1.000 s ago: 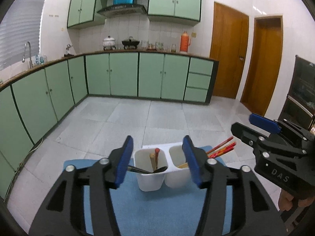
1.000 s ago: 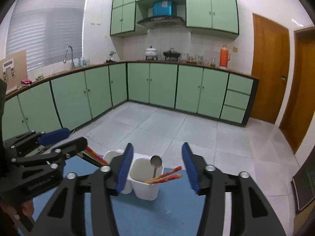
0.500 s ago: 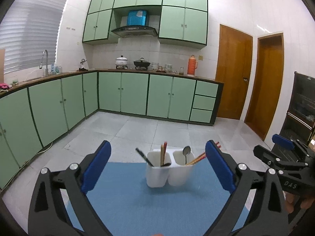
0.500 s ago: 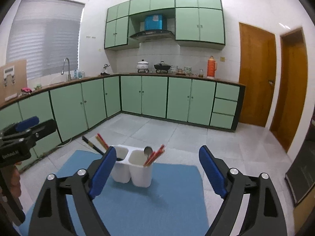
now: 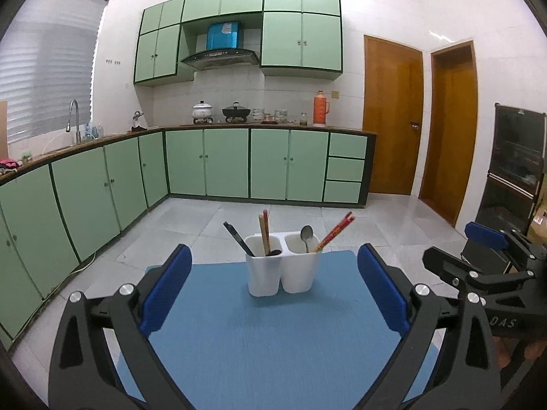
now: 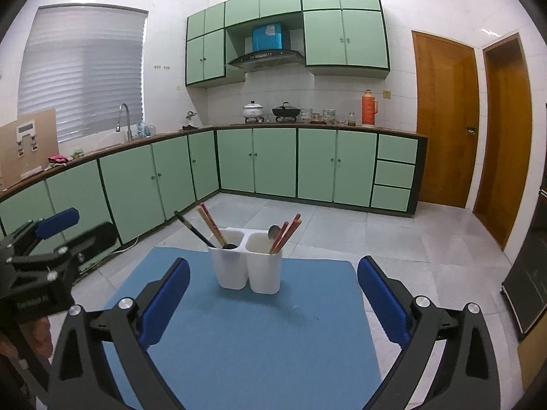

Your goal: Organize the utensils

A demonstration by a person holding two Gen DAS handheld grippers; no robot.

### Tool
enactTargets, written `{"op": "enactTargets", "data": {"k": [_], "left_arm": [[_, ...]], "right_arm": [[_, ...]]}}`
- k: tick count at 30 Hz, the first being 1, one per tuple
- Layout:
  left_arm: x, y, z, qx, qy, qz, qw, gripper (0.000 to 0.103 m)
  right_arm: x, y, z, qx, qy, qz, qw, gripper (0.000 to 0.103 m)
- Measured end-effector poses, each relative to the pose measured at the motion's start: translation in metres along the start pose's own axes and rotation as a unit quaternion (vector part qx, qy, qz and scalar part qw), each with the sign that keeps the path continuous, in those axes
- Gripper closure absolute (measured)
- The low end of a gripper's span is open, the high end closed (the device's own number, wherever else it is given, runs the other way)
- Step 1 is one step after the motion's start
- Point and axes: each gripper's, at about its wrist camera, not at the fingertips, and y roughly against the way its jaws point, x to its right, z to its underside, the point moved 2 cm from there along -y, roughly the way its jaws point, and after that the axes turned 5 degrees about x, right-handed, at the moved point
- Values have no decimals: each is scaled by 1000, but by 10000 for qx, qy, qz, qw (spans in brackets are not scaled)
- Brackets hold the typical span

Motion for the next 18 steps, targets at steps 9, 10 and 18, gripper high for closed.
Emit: {"op": "enactTargets", "data": {"k": [9,10,18], "left_arm": [[5,27,2,119,-51,11,9999,8],[6,29,2,131,-59,6,9999,8],[7,43,2,209,-64,-47,9997,8]], "right_arm": [[-7,27,-5,139,-44,-147,9998,7],[-7,29,-5,155,-54,-158,9997,7],[-12,43,-10,277,-55,-279,9992,7]]}}
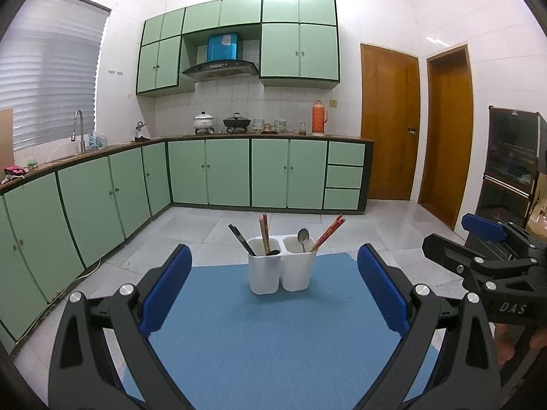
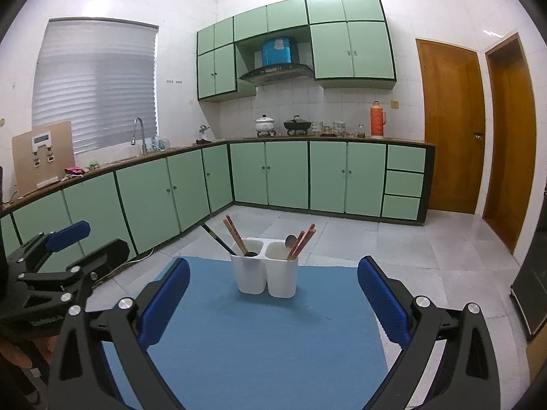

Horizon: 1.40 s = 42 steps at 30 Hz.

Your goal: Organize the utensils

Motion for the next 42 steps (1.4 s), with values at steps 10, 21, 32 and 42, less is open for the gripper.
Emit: {"op": "enactTargets", "data": {"k": [10,21,32,42], "left_arm": [[4,9,-3,73,16,9,10000,8],[3,12,-2,119,31,-14,9999,8],[2,14,-2,129,51,-29,9999,8],[2,15,-2,131,56,-27,9999,8]], "right_arm": [[-6,9,-2,104,37,-47,9999,7],[-7,14,0,147,47,-38,9999,7],[-7,16,-1,154,69,-54,9998,7],[-8,16,-1,153,69,-51,9998,7]]}}
